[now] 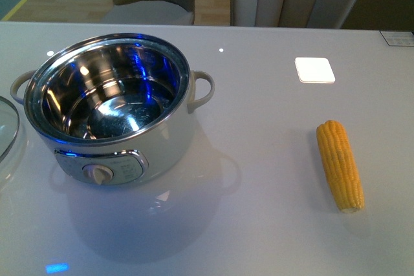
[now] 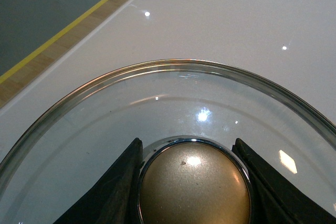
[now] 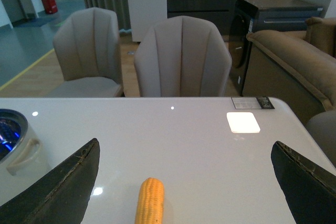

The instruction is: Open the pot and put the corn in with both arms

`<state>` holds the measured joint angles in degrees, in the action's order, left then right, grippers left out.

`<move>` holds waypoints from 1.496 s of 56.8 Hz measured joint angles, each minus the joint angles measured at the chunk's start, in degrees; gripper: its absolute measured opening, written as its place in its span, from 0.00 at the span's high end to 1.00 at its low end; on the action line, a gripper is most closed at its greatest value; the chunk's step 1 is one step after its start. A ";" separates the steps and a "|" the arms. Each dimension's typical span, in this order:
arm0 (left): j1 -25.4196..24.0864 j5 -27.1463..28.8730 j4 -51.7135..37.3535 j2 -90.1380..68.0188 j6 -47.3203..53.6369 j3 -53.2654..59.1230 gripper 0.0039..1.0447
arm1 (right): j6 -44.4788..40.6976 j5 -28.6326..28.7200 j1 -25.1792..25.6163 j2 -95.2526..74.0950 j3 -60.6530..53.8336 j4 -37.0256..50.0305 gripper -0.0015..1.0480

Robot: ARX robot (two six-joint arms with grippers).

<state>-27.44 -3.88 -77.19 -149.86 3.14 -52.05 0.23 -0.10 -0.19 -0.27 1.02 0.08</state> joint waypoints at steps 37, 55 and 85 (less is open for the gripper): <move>-0.42 -0.61 -1.22 0.98 -0.55 2.51 0.06 | 0.00 0.00 0.00 0.00 0.00 0.00 0.08; -0.44 -5.27 3.28 32.46 -5.40 15.69 0.06 | 0.00 0.00 0.00 0.00 0.00 0.00 0.08; 3.02 -19.61 9.84 62.69 -4.37 33.79 0.44 | 0.00 0.13 0.00 0.00 0.00 0.00 0.08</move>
<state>-24.43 -23.49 -67.35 -87.18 -1.23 -18.26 0.23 0.03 -0.19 -0.27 1.02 0.08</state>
